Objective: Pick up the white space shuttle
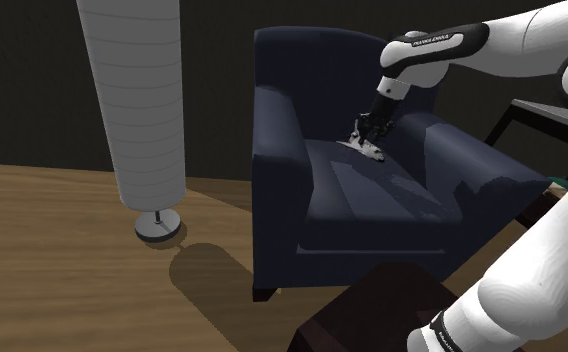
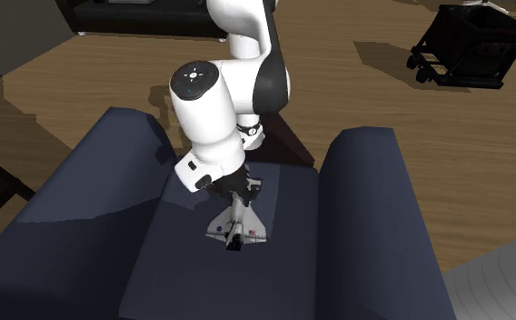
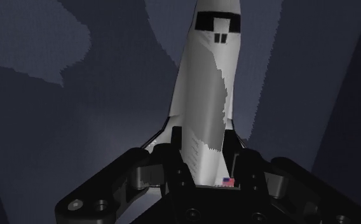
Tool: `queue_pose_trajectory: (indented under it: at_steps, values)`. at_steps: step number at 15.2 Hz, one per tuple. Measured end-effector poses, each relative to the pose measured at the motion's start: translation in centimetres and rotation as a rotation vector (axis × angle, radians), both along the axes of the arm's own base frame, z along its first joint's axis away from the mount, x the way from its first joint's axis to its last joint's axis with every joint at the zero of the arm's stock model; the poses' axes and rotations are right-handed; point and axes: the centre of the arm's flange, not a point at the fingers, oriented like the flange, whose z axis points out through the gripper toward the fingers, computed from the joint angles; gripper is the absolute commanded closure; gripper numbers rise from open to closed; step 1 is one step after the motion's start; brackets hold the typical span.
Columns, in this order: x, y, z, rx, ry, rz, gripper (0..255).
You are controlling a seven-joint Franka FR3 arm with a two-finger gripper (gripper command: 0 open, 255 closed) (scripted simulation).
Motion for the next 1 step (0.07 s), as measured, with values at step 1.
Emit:
queue_pose_trajectory:
  at_steps: [1]
  values:
    - [0.03,0.01,0.36,0.000,0.000,0.000,255]
